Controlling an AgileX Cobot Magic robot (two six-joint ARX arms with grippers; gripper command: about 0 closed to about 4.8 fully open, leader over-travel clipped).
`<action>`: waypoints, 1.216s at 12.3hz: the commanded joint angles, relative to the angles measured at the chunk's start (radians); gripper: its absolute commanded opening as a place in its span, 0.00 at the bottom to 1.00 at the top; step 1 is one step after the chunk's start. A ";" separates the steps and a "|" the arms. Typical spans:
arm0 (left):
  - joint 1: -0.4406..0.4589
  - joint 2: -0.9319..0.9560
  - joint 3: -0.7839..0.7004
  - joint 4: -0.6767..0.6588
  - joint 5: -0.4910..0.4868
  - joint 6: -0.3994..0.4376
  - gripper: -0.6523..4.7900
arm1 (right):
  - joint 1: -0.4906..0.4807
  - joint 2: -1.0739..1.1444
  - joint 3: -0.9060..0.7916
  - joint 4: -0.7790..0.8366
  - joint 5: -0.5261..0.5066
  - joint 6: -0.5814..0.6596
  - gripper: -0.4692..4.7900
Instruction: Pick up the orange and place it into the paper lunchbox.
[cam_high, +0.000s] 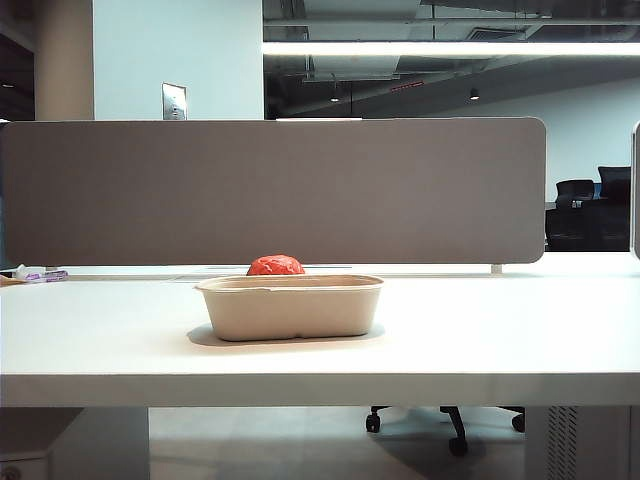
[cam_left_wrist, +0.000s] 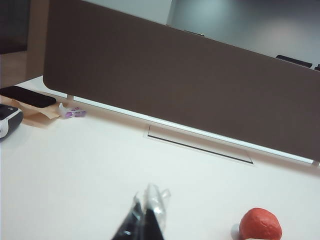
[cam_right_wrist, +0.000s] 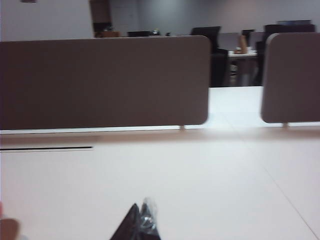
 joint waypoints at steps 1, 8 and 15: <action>-0.001 0.190 0.147 0.019 -0.003 -0.003 0.11 | 0.001 0.142 0.137 -0.006 -0.073 0.001 0.09; -0.003 0.953 0.695 0.122 0.212 -0.066 0.11 | 0.333 0.691 0.521 -0.006 -0.267 -0.014 0.09; -0.139 1.234 0.922 0.053 0.209 -0.044 0.11 | 0.639 0.828 0.523 -0.136 -0.124 -0.005 0.09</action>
